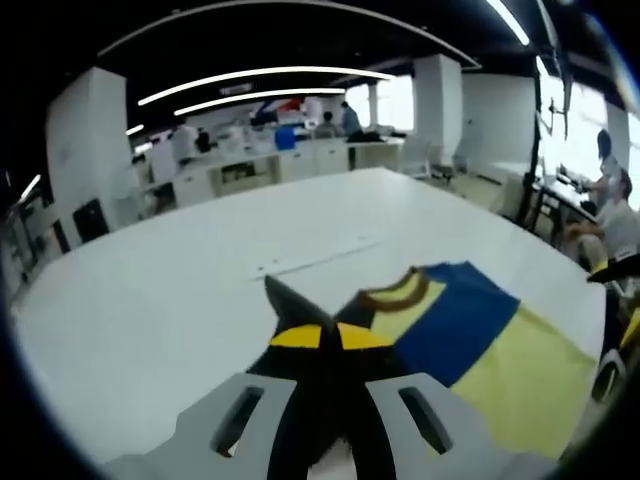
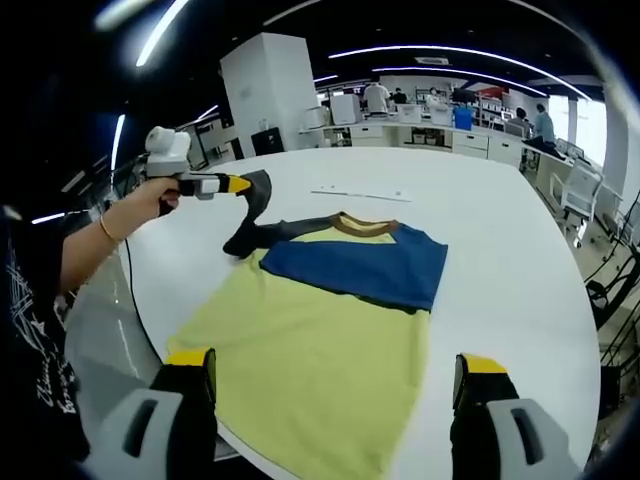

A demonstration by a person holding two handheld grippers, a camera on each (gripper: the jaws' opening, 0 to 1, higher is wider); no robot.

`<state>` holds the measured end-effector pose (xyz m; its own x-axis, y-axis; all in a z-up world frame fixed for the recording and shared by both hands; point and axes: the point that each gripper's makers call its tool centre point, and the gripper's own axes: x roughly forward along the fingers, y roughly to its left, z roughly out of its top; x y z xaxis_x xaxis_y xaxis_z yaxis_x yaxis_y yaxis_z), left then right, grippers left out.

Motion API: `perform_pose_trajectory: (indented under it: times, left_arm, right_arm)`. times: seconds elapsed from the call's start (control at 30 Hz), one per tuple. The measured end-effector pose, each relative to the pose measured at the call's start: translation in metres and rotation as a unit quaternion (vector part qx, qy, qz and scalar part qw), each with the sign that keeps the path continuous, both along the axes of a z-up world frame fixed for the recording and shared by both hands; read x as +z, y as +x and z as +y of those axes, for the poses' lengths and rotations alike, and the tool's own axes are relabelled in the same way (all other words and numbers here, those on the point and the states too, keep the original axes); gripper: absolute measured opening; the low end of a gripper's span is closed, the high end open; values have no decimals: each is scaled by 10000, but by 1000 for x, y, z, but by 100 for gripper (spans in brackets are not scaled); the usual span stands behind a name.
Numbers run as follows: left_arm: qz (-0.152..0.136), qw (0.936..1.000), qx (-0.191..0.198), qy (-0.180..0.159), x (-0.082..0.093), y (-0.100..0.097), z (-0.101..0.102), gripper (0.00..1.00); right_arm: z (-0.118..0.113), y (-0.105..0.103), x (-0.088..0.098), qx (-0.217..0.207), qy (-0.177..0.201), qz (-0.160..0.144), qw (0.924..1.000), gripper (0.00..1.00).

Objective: Fold the garment on the visible template until the final outline fits inside the template.

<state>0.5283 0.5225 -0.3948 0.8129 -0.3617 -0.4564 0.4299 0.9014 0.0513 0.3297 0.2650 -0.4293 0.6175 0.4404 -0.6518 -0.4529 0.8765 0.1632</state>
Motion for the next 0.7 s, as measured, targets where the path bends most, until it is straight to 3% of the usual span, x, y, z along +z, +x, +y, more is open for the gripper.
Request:
perform_pose_trajectory:
  times: [0.7]
  left_arm:
    - [-64, 9968, -794, -93, 1, 4, -95, 0]
  right_arm:
    - [-7, 0, -7, -58, 17, 84, 9999, 99]
